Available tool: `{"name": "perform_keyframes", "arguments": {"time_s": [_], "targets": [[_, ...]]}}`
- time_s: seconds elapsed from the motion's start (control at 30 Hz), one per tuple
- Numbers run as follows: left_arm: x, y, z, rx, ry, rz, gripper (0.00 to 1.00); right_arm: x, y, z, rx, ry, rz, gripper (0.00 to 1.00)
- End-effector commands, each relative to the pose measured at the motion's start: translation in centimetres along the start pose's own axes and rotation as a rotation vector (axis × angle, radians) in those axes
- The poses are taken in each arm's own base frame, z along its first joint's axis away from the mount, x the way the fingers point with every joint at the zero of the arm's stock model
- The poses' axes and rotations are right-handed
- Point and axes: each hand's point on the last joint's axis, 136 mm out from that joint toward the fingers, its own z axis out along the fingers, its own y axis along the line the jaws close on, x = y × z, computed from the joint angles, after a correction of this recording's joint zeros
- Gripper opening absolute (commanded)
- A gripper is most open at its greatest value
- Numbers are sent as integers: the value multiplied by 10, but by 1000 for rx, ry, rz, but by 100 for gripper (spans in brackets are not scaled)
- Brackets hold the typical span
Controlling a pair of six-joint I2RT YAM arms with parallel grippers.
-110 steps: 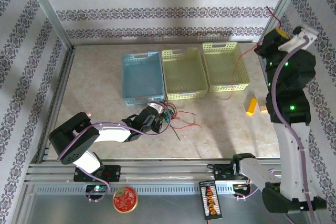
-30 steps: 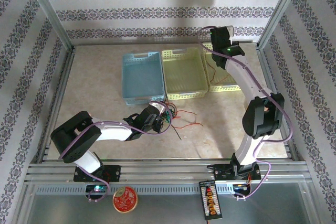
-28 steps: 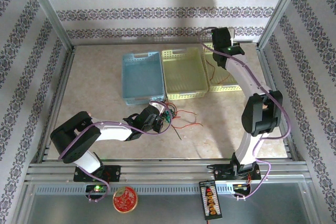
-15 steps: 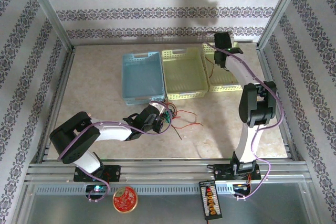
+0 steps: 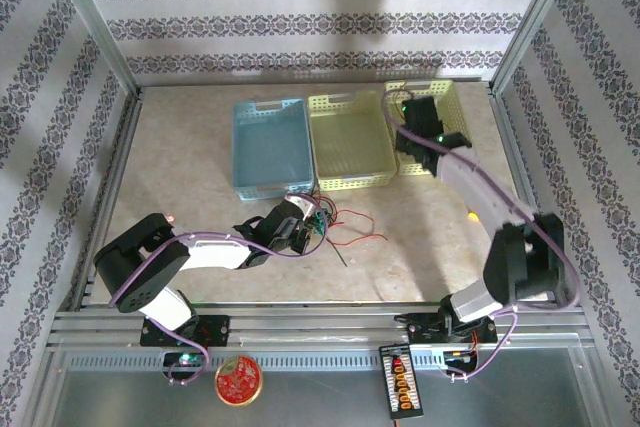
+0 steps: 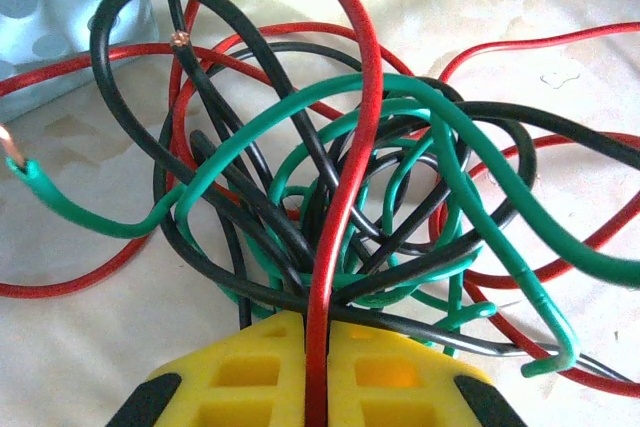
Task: Untangle the cables
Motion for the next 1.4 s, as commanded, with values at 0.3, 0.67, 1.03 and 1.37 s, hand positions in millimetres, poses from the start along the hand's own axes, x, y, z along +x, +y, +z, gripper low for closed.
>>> {"name": "perform_keyframes", "arguments": {"time_s": [0.3, 0.67, 1.03, 1.37], "targets": [[34, 1, -1, 24, 121, 36, 0, 211, 145, -77, -670, 404, -251, 50], [33, -1, -3, 34, 126, 45, 0, 244, 177, -59, -691, 490, -424, 50], [33, -1, -3, 35, 129, 45, 0, 259, 175, -54, -666, 530, -456, 11], [37, -2, 4, 29, 164, 54, 0, 220, 142, -58, -643, 393, -248, 0]]}}
